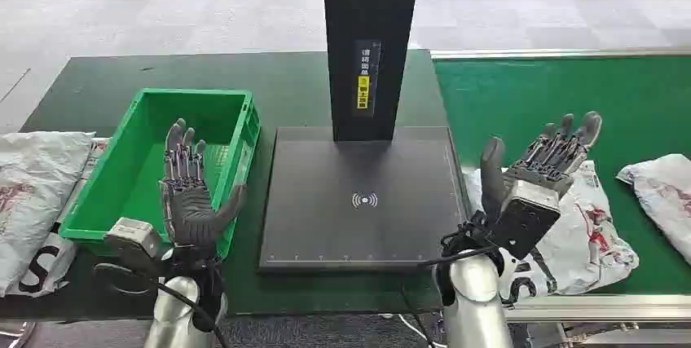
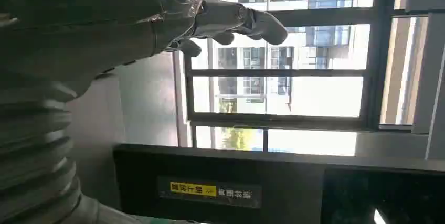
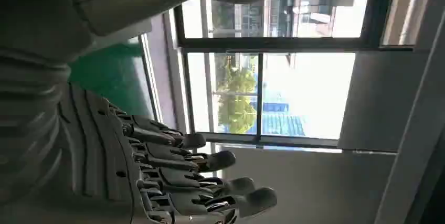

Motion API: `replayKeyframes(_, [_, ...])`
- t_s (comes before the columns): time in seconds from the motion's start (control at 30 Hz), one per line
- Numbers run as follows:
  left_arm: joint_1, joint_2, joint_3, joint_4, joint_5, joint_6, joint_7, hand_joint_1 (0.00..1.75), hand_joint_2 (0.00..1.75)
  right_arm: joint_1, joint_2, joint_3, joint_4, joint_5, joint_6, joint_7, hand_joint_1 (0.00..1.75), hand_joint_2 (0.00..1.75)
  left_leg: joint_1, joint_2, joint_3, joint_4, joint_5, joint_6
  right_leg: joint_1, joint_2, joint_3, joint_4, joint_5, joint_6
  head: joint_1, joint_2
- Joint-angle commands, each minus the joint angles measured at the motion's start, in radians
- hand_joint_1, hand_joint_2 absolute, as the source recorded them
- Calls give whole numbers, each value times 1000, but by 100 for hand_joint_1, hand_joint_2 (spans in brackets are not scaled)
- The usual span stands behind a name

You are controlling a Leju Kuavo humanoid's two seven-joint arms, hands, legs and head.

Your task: Moved the parcel from conveyor to table for the left to box.

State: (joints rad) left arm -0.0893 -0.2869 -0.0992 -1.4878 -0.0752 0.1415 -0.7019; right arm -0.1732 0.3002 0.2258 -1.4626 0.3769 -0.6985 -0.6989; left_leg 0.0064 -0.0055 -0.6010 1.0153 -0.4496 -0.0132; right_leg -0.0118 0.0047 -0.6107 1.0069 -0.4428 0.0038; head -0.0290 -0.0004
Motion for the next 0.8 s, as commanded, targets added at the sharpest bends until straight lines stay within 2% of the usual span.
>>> replayKeyframes(0.03, [-32,20,-11,59,-2,8,4,0,175,-45,28,-124,407,3,94,72,0,175,1,0,5,-3,0,0,1,-1,6,-4,0,0,0,0])
replayKeyframes(0.1, [-27,21,-12,57,-4,14,4,0,175,-101,28,-156,547,61,90,142,0,175,1,1,8,-5,1,0,1,0,8,-6,1,-1,0,0])
replayKeyframes(0.17, [-23,22,-16,56,-7,22,4,0,175,-141,40,-198,635,77,93,138,0,175,1,1,4,-2,0,0,1,1,5,-3,1,0,0,0])
replayKeyframes(0.8, [-2,21,-12,40,-10,51,4,0,175,-161,49,-216,658,97,99,128,0,175,0,1,2,-1,0,0,0,1,3,-1,0,0,0,0])
